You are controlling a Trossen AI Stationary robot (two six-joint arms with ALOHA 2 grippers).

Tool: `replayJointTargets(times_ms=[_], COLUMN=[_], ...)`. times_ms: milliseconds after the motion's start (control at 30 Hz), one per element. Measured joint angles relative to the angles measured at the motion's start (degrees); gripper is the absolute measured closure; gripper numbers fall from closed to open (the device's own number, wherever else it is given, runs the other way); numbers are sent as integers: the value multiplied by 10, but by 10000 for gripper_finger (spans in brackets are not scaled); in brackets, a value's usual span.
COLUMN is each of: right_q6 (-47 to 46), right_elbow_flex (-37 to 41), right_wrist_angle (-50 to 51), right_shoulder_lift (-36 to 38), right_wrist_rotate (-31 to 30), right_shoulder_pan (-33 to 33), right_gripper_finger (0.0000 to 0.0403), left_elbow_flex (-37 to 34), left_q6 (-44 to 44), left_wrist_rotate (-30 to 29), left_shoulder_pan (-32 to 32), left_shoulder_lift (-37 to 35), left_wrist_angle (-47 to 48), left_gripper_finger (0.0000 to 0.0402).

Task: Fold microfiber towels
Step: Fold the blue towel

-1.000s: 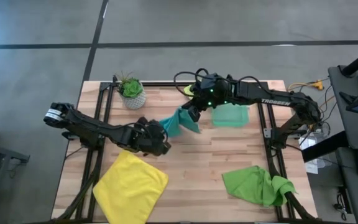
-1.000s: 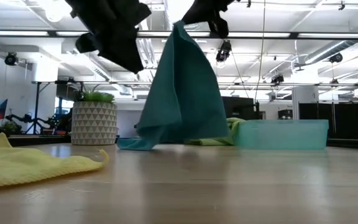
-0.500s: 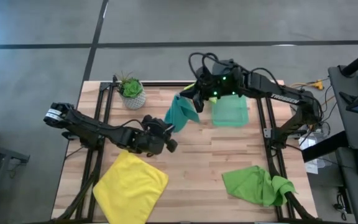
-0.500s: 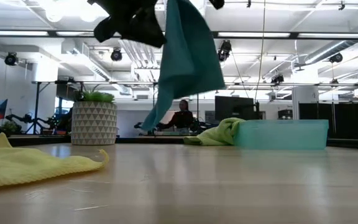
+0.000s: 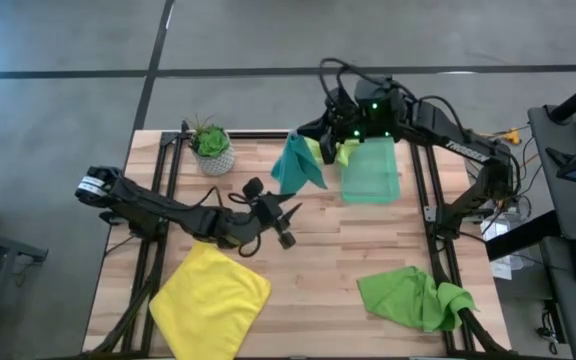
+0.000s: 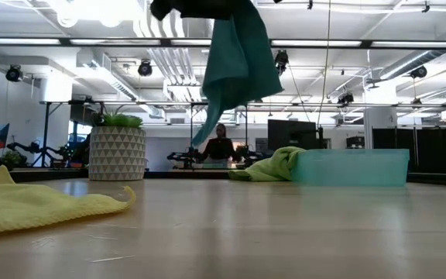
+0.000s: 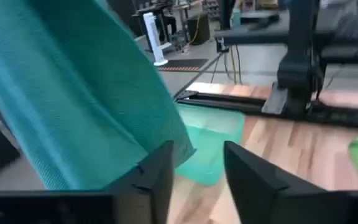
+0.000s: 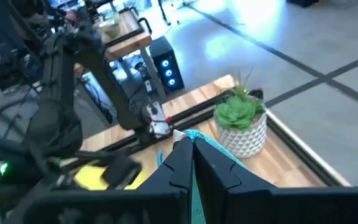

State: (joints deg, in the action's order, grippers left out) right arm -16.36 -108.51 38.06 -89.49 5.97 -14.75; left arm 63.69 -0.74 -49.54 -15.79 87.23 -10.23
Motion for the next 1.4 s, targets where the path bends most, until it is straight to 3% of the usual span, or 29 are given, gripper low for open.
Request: replayJointTargets(times_ms=[167, 300, 367, 700, 1133, 1400], right_q6=[-6, -23, -32, -64, -70, -68], right_elbow_flex=[-36, -63, -75, -100, -100, -100], right_wrist_angle=[0, 3, 4, 12, 12, 21], right_shoulder_lift=[0, 0, 0, 0, 0, 1], right_wrist_rotate=[0, 2, 5, 20, 33, 30], right_shoulder_pan=[-3, -3, -3, -3, -9, -26], right_gripper_finger=[394, 394, 394, 394, 394, 394], left_elbow_flex=[15, 37, 48, 100, 136, 129], left_q6=[114, 255, 333, 638, 642, 615], left_wrist_rotate=[-57, -188, -226, -319, -310, -352], left_shoulder_pan=[0, 0, 4, 40, 52, 37], left_shoulder_lift=[39, 84, 104, 206, 189, 157], left_wrist_angle=[4, -2, -22, -333, -359, -357], left_gripper_finger=[191, 155, 151, 151, 151, 151])
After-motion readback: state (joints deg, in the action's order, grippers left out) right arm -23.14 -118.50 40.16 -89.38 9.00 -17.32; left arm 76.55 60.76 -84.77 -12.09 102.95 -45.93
